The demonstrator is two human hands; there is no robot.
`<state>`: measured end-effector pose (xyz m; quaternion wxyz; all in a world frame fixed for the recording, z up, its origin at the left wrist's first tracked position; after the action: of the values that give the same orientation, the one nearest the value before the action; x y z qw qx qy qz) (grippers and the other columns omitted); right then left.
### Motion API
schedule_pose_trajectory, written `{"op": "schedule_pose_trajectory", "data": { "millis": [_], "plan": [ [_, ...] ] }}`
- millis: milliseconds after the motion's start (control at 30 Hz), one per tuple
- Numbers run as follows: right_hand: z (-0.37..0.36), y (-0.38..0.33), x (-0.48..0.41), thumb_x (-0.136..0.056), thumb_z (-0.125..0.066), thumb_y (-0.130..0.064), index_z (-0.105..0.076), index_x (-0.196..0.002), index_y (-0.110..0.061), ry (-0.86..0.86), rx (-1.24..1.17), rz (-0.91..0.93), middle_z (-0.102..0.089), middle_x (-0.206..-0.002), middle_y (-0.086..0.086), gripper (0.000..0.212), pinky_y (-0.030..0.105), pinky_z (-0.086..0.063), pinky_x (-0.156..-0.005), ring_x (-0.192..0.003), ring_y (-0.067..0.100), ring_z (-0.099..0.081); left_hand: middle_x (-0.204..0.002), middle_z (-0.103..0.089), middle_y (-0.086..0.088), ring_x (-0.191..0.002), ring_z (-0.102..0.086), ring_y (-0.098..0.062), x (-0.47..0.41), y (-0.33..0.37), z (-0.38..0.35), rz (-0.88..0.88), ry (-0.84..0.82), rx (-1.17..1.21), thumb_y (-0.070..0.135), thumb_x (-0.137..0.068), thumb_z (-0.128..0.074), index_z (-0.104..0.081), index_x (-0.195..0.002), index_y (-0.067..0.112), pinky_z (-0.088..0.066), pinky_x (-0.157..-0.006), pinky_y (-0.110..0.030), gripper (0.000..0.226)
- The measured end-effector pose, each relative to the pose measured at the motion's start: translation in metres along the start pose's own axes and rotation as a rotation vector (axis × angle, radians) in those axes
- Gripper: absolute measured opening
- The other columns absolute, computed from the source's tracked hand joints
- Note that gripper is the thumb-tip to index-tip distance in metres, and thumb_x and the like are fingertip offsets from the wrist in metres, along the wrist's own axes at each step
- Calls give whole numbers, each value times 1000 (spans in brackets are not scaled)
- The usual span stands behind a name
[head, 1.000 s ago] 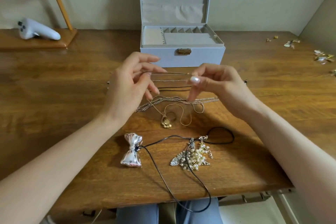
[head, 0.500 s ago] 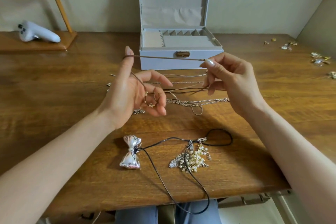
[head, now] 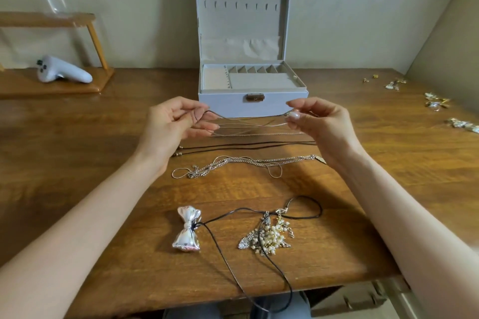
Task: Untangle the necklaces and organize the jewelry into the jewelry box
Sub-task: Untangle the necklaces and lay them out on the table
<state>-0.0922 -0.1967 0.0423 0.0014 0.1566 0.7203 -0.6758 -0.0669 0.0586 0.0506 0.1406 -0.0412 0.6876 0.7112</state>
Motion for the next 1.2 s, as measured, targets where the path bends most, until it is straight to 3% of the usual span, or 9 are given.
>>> {"op": "schedule_pose_trajectory", "data": {
  "millis": [167,300,433,567,733,933,1033,1100,1200],
  "plan": [
    [2,-10,-16,-73,-67,15,-72,-81,-15,67,119,81,-63,-72,5,31,18,-51,-67,-66,12,-59,-87,-70,-14,-71,-71,-19,-12,5,3,16,23,-105,2,-92,-54,-60,-99,1,-56,-59,-20,10],
    [-3,-14,-32,-73,-67,11,-73,-87,-22,133,456,234,-65,-78,3,35,20,-53,-71,-66,10,-59,-86,-69,-11,-68,-71,-17,-30,4,3,-21,75,-188,2,-92,-53,-61,-99,2,-56,-59,-20,10],
    [0,-3,-41,-79,-68,1,-73,-99,-19,188,673,278,-71,-88,0,29,9,-47,-66,-69,8,-59,-86,-69,-5,-61,-67,-8,-43,-11,14,-10,199,-211,4,-93,-53,-62,-100,4,-54,-57,-17,12],
    [11,2,-45,-82,-64,3,-74,-99,-15,190,657,240,-71,-84,1,26,6,-48,-73,-74,-1,-64,-89,-70,-7,-66,-66,-8,-51,-23,25,35,231,-163,2,-91,-56,-62,-95,9,-55,-64,-19,11],
    [24,4,-49,-80,-69,1,-75,-92,-15,238,583,173,-69,-75,-3,22,5,-46,-64,-57,-8,-60,-80,-68,-7,-60,-67,-6,-51,-25,21,-9,202,-238,4,-86,-62,-62,-95,6,-50,-53,-11,9],
    [39,7,-54,-81,-69,-1,-74,-88,-14,276,518,113,-68,-71,2,16,5,-43,-55,-49,-5,-57,-72,-67,-6,-58,-67,-11,-53,-21,21,-82,141,-395,7,-83,-66,-65,-82,13,-56,-56,-18,6],
    [41,11,-56,-82,-66,2,-75,-88,-15,284,582,121,-70,-77,4,19,8,-46,-63,-57,-5,-59,-72,-66,-8,-54,-63,-5,-56,-24,20,-86,77,-434,4,-85,-63,-66,-80,14,-53,-54,-15,12],
    [38,15,-57,-85,-61,4,-75,-91,-13,266,655,103,-72,-83,6,23,10,-47,-69,-67,-1,-63,-74,-66,-6,-56,-62,-6,-58,-31,14,-66,7,-502,6,-86,-62,-68,-90,10,-51,-54,-12,8],
    [36,21,-59,-86,-57,7,-74,-99,-9,244,771,74,-72,-94,9,27,14,-44,-74,-78,8,-63,-73,-64,0,-61,-60,-10,-64,-40,5,-42,-60,-605,8,-87,-62,-68,-106,9,-49,-55,-11,19]
  ]
}}
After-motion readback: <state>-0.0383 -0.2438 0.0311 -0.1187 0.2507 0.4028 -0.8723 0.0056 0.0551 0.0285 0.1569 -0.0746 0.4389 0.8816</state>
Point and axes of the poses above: each hand's wrist, its own x-axis away from the middle knuckle, its own z-axis out of the back of the hand, y = z × x, the point moved 4 cm from there along -x, towards the middle knuckle
